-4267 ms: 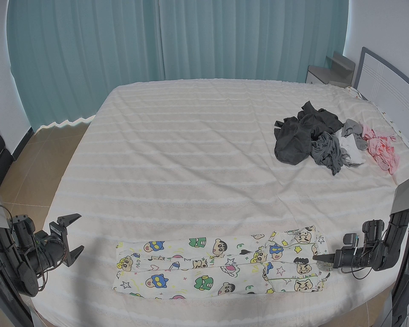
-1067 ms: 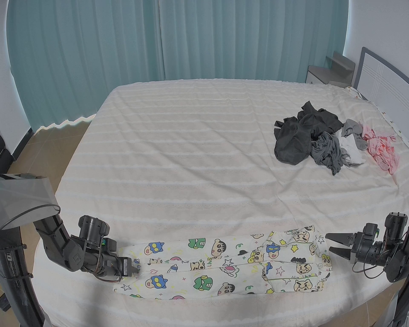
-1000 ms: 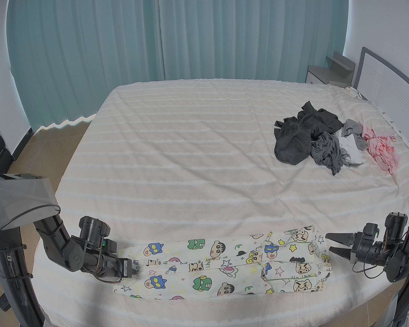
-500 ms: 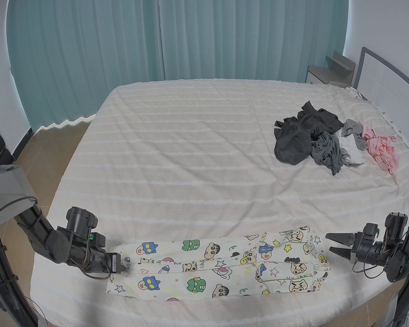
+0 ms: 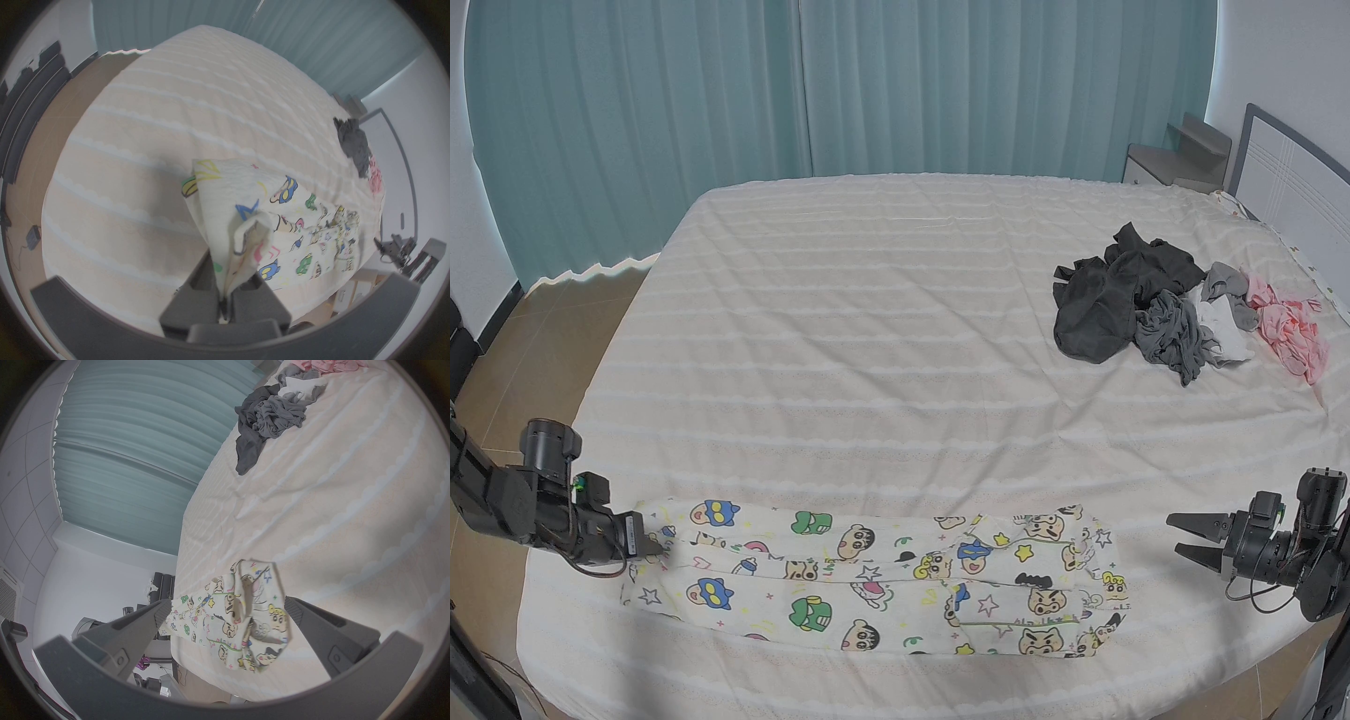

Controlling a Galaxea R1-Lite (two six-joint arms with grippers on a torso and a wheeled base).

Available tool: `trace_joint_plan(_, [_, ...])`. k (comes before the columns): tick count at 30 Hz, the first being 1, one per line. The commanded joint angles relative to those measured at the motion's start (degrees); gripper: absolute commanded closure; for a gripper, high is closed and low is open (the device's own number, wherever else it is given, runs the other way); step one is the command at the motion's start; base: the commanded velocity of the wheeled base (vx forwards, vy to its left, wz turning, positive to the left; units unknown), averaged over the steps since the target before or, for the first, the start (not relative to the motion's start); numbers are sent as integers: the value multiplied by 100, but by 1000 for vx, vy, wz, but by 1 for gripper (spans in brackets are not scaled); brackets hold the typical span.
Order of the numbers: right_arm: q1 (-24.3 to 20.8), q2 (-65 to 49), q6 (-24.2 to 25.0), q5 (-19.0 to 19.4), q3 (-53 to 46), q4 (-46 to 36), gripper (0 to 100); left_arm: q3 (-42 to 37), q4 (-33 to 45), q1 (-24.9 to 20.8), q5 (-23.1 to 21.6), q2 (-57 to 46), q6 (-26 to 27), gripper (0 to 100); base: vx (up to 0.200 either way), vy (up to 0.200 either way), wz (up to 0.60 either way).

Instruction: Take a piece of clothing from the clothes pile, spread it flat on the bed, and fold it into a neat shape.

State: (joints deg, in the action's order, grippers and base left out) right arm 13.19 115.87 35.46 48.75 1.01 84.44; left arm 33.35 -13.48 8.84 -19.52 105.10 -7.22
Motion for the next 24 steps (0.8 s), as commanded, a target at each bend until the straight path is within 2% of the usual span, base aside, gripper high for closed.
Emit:
trace_joint_plan(1, [-1,41,-4,3,-101,2,0,488,434,874,-421,-323,106,100,0,0,0])
trace_joint_plan(3, [-1,41,-4,3,-101,2,0,593,548,1111,-553,-323,194,100,0,0,0])
trace_joint_plan(4, [-1,41,-4,3,-101,2,0,760,715,1472,-782,-314,300,100,0,0,0])
trace_joint_plan(8, [-1,41,-4,3,-101,2,0,1138,1076,2201,-1160,-279,335,100,0,0,0])
trace_joint_plan(14, [-1,41,-4,3,-101,2,0,1701,1392,3062,-1353,-51,344,100,0,0,0])
trace_joint_plan(18, [-1,67,-4,3,-101,2,0,2105,1717,3335,-1353,134,344,100,0,0,0])
trace_joint_plan(22, [-1,67,-4,3,-101,2,0,2149,1955,3300,-1353,73,335,100,0,0,0])
trace_joint_plan(24, [-1,67,-4,3,-101,2,0,2017,2227,2843,-1248,-393,282,100,0,0,0])
